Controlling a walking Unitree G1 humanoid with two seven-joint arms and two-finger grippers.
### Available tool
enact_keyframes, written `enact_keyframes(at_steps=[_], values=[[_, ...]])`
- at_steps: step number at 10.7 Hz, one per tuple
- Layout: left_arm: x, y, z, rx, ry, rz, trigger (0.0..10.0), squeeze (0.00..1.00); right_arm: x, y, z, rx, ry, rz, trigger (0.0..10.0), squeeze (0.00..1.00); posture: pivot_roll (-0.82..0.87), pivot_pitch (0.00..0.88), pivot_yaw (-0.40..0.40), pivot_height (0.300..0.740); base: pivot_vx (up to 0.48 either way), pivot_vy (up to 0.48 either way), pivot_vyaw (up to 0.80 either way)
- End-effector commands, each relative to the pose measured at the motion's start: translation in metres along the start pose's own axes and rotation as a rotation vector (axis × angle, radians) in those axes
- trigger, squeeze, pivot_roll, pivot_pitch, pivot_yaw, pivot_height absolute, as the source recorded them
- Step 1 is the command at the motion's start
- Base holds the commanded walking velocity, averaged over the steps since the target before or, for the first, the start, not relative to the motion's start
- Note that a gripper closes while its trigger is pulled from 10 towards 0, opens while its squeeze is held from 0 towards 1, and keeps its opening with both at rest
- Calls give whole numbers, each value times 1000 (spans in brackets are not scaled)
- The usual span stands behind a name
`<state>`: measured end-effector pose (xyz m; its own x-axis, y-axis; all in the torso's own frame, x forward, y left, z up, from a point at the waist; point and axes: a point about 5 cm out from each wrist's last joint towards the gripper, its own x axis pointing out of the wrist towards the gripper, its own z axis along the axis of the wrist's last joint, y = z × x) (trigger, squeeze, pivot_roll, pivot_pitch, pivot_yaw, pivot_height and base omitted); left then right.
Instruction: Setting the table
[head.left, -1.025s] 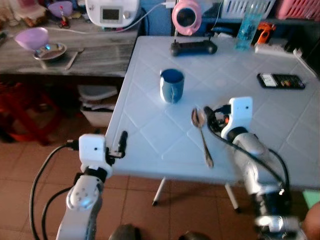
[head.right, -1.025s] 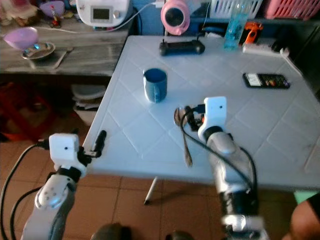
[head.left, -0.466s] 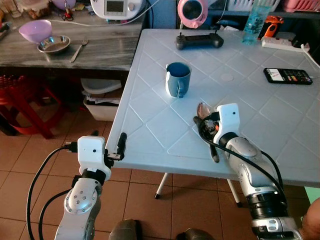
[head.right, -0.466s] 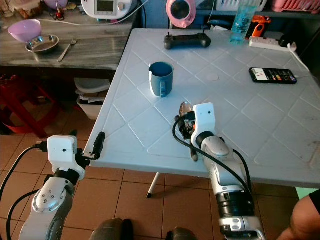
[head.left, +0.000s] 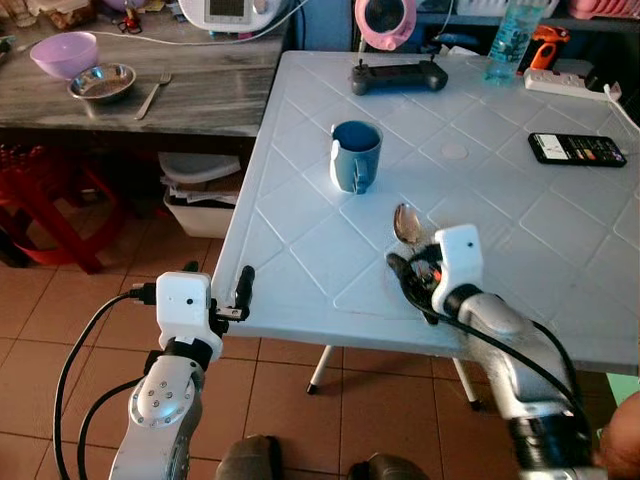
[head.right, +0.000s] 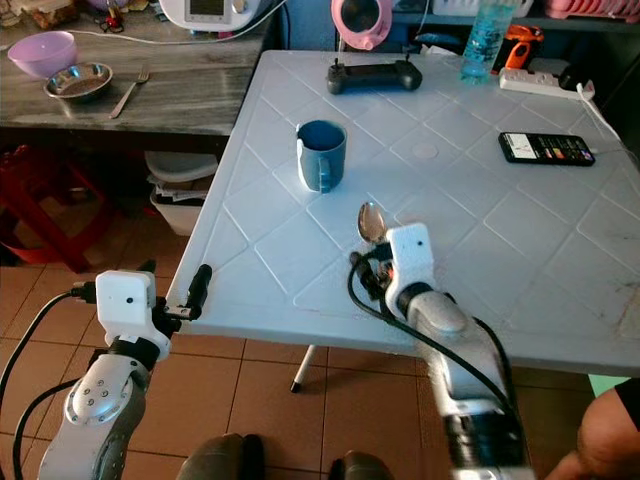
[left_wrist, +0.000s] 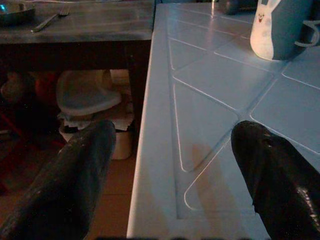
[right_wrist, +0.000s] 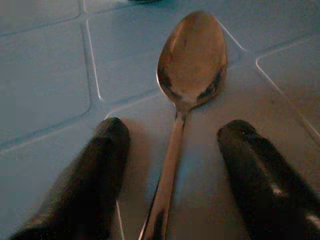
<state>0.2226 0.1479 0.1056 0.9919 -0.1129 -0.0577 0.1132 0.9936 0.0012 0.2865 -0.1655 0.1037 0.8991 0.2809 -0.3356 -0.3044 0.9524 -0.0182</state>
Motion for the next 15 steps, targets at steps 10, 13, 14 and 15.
enact_keyframes(at_steps=[10,13,14,15], values=[[-1,-4,0,-12,10,-37,10000,0,3,-17,-22,16,98,-10,0,0,11,132,23,740,0,0,0],[-1,-4,0,-12,10,-37,10000,0,3,-17,-22,16,98,-10,0,0,11,132,23,740,0,0,0],[-1,-4,0,-12,10,-37,10000,0,3,-17,-22,16,98,-10,0,0,11,132,23,740,0,0,0],[-1,-4,0,-12,10,-37,10000,0,3,-17,-22,16,98,-10,0,0,11,132,23,740,0,0,0]])
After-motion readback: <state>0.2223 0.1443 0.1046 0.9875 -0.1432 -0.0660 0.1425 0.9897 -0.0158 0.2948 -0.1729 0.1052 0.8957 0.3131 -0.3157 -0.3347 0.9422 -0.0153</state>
